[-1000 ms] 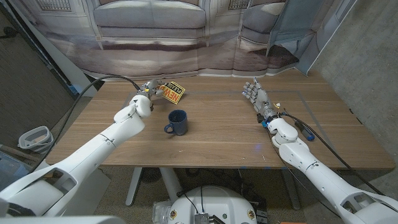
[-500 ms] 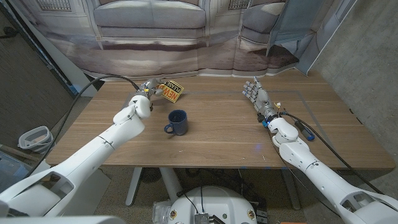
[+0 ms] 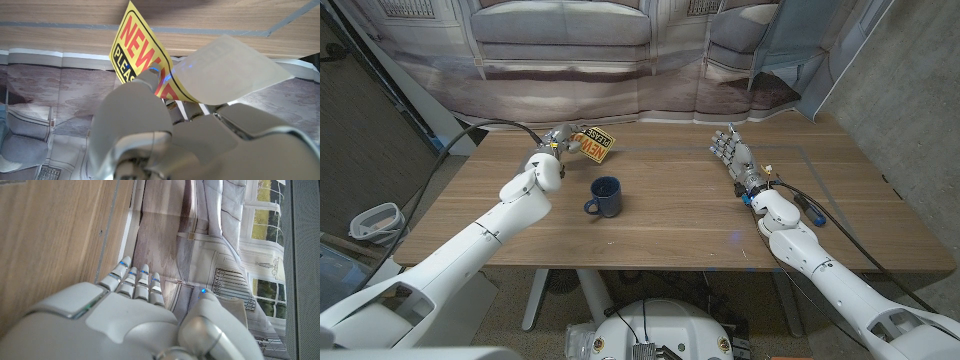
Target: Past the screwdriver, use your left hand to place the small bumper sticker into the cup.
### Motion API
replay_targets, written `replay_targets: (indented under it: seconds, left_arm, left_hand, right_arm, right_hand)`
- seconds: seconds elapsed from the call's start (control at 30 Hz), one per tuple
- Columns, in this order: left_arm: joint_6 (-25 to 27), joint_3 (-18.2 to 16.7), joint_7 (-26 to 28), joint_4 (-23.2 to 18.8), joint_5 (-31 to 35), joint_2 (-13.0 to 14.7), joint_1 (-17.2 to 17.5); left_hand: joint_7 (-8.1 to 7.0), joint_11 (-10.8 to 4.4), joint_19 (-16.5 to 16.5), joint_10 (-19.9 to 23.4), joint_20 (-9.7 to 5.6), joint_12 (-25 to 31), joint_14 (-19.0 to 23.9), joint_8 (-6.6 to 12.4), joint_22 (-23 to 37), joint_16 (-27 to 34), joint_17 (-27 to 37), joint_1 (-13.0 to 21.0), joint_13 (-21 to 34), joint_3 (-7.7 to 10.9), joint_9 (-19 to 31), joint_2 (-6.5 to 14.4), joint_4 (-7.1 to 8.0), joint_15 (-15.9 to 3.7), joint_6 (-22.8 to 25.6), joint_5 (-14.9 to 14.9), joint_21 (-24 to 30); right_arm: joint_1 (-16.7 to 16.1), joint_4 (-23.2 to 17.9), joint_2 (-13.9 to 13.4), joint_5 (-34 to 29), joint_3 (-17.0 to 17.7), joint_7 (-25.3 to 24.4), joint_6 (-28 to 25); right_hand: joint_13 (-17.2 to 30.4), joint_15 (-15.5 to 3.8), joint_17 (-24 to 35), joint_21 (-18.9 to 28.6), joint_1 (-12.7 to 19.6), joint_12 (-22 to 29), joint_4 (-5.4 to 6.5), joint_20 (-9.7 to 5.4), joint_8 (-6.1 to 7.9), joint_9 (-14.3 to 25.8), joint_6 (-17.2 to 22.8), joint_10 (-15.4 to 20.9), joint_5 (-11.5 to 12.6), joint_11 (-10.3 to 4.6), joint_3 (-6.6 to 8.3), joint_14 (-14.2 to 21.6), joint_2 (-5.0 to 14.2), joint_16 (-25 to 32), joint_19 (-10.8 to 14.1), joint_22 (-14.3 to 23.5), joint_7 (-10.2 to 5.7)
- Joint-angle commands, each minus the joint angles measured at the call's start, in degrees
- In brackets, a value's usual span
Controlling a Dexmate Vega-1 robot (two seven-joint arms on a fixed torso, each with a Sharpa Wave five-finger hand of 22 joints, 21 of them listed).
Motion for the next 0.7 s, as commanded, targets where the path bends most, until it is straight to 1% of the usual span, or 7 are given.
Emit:
replay_targets:
  seconds: [0.03,0.17,0.5,0.53,0.57,0.6,0.7]
  left_arm:
    - [-0.15,-1.22,0.2,-2.48,0.51,0.71,1.32]
    - [-0.36,-1.4,0.33,-3.07,0.73,0.86,1.62]
    - [-0.55,-1.56,0.1,-4.14,1.03,0.98,1.86]
    - [-0.44,-1.47,-0.24,-4.3,1.1,1.13,1.75]
    - [-0.52,-1.43,-0.32,-4.44,1.17,1.21,1.72]
    - [-0.49,-1.36,-0.28,-4.58,1.34,1.27,1.72]
    - [-0.51,-1.63,-0.1,-5.28,1.38,1.35,2.1]
  left_hand:
    - [-0.01,-0.01,0.21,0.5,-0.02,-0.11,0.62,-0.15,0.13,0.4,0.25,0.43,0.21,0.43,0.24,-0.21,0.13,-4.21,0.66,0.01,0.43]
    - [0.0,0.08,-0.1,0.41,0.17,-0.23,0.28,-0.26,0.14,0.19,0.29,0.25,0.22,0.35,0.24,-0.36,0.24,-4.02,0.5,-0.03,0.41]
    - [-0.03,-0.31,-0.11,1.27,0.22,-0.09,0.61,-0.46,0.14,0.17,0.35,-0.11,0.22,0.27,0.24,-0.47,0.49,-4.05,0.26,-0.07,0.6]
    - [-0.44,-0.32,-0.07,2.23,0.22,0.21,0.78,-0.41,0.15,0.17,0.34,-0.17,0.23,0.27,0.24,-0.52,0.51,-4.07,0.48,-0.07,0.69]
    - [-0.76,-0.52,-0.03,4.63,0.28,0.9,1.16,-0.34,0.15,0.24,0.33,-0.25,0.28,0.34,0.25,-0.5,0.57,-3.95,0.77,-0.05,0.87]
    - [-0.65,-0.67,0.06,6.83,0.31,1.47,1.33,-0.42,0.16,0.21,0.32,-0.37,0.32,0.4,0.24,-0.5,0.64,-4.03,0.73,-0.04,1.08]
    - [-0.73,-0.53,0.21,10.21,0.24,2.37,1.98,-0.51,0.15,0.3,0.27,-0.5,0.39,0.54,0.22,-0.5,0.72,-4.29,0.85,-0.04,1.41]
  right_arm:
    - [-0.53,-1.2,-0.36,-0.24,0.1,-0.47,0.07]
    - [-0.74,-1.67,-0.52,-0.36,0.15,-0.76,0.05]
    - [-1.18,-2.35,-0.85,-0.35,0.34,-1.04,0.03]
    - [-1.18,-2.38,-0.92,-0.42,0.33,-1.0,0.05]
    - [-1.17,-2.36,-0.96,-0.42,0.33,-0.88,0.12]
    - [-1.18,-2.43,-0.99,-0.39,0.35,-0.91,0.06]
    - [-1.17,-2.46,-1.09,-0.45,0.35,-0.79,0.15]
  right_hand:
    - [0.3,-0.17,0.26,-0.05,0.02,-0.06,-0.02,-0.01,-0.19,0.28,0.66,0.24,0.07,-0.06,-0.02,0.51,0.49,-0.2,0.35,0.26,-0.03]
    - [0.3,-0.12,0.26,-0.12,0.02,-0.08,-0.04,0.0,-0.19,0.28,0.68,0.23,0.06,-0.04,-0.05,0.55,0.49,-0.19,0.4,0.26,-0.06]
    - [0.31,-0.08,0.26,-0.29,0.04,-0.1,-0.09,-0.02,-0.23,0.28,0.61,0.24,0.05,-0.04,-0.1,0.5,0.52,-0.23,0.49,0.27,-0.11]
    - [0.31,-0.11,0.26,-0.3,0.04,-0.1,-0.09,-0.03,-0.23,0.28,0.62,0.23,0.05,-0.05,-0.1,0.52,0.52,-0.22,0.5,0.27,-0.09]
    - [0.31,-0.09,0.26,-0.32,0.04,-0.11,-0.1,-0.01,-0.24,0.28,0.6,0.22,0.05,-0.02,-0.11,0.53,0.53,-0.22,0.51,0.27,-0.08]
    - [0.31,-0.08,0.26,-0.34,0.04,-0.12,-0.1,0.01,-0.24,0.28,0.61,0.21,0.05,-0.03,-0.11,0.53,0.53,-0.22,0.51,0.27,-0.08]
    - [0.31,-0.1,0.27,-0.37,0.03,-0.12,-0.1,-0.01,-0.24,0.28,0.61,0.19,0.05,-0.04,-0.12,0.5,0.54,-0.23,0.52,0.28,-0.08]
